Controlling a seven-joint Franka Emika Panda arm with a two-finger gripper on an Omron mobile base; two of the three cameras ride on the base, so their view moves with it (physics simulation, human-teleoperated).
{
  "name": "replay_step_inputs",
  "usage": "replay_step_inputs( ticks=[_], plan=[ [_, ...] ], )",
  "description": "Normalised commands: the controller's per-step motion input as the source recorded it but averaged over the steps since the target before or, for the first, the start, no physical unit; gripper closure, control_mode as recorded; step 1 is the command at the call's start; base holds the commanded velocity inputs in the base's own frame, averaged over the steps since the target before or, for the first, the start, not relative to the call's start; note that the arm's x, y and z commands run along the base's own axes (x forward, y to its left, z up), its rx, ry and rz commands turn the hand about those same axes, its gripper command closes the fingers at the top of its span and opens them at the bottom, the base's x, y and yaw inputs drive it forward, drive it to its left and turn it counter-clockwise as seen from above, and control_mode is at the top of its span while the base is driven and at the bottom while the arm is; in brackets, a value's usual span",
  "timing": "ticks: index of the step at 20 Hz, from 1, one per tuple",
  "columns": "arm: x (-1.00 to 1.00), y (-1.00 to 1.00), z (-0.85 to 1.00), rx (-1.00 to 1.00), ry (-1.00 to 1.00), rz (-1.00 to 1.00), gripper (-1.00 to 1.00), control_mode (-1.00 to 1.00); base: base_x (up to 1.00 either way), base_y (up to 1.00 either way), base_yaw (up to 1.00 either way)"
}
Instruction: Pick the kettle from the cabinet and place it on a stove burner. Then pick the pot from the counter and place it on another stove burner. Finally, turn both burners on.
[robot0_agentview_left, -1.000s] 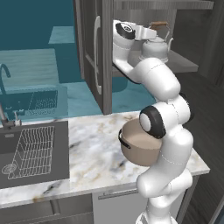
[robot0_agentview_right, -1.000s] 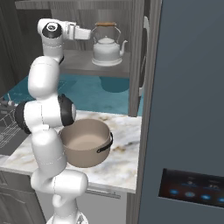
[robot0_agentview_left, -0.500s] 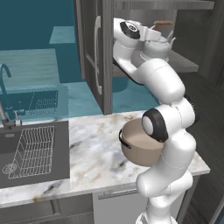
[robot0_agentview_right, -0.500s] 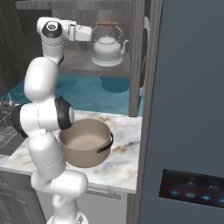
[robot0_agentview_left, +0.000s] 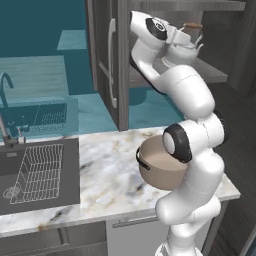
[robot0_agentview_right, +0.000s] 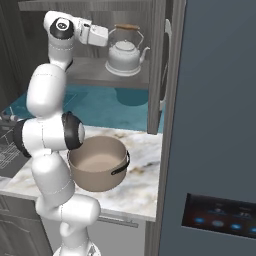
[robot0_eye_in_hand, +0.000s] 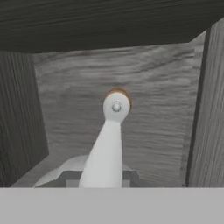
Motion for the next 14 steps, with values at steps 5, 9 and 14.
replay_step_inputs(
  ticks=[5,9,14],
  plan=[
    [-0.54,-0.02,-0.73,0.00,-0.10,0.00,1.00,-1.00,0.00,0.00,0.00],
    [-0.58,-0.18,-0.35,0.00,-0.12,0.00,1.00,-1.00,0.00,0.00,0.00],
    [-0.47,-0.46,-0.16,0.00,-0.08,0.00,1.00,-1.00,0.00,0.00,0.00]
  ],
)
